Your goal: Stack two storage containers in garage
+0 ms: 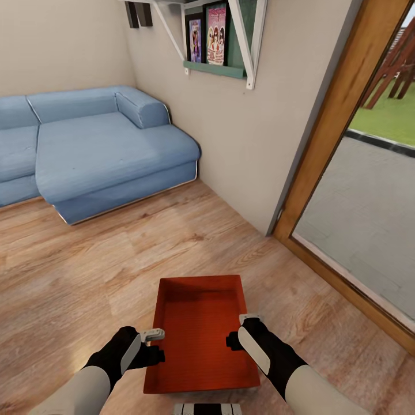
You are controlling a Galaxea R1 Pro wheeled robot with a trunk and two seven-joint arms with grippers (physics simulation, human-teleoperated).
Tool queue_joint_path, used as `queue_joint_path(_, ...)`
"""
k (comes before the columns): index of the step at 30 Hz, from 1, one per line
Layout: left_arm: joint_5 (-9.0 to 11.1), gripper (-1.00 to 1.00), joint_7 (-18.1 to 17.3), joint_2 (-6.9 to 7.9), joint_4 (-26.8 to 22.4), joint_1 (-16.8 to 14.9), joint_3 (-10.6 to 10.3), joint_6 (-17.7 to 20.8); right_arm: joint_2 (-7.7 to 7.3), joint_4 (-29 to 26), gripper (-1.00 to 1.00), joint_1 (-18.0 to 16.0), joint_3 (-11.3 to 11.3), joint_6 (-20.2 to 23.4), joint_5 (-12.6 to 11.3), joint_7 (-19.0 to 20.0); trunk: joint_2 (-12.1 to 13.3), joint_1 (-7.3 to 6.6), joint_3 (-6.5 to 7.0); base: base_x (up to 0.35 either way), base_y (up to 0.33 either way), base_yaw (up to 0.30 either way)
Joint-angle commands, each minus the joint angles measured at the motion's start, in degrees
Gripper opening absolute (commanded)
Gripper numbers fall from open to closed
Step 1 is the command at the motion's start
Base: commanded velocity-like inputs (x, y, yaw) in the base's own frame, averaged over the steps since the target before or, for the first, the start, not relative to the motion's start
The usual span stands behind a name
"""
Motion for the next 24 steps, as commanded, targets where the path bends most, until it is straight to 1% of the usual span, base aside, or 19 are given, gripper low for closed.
queue_joint_path(1,0.2,1.0,0.02,-0.05,-0.08,-0.01,0.32,0.31,-0.04,-0.06,1.0,-0.05,0.25,0.09,-0.6,-0.57,-0.02,-0.01,-0.04,0.0,0.0,0.0)
queue_joint_path(7,0.2,1.0,0.03,-0.07,-0.08,-0.01,0.32,0.31,-0.04,-0.05,1.0,-0.05,0.3,0.09,-0.6,-0.57,-0.02,-0.01,-0.04,0.0,0.0,0.0)
queue_joint_path(11,0.2,1.0,0.02,-0.09,-0.08,-0.01,0.32,0.31,-0.04,-0.02,1.0,-0.05,0.31,0.07,-0.6,-0.57,-1.62,0.87,-0.76,0.0,0.0,0.0)
queue_joint_path(24,0.2,1.0,0.02,-0.05,-0.08,-0.01,0.32,0.31,-0.04,-0.02,1.0,-0.05,0.33,0.08,-0.6,-0.57,-1.62,0.87,-0.76,0.0,0.0,0.0)
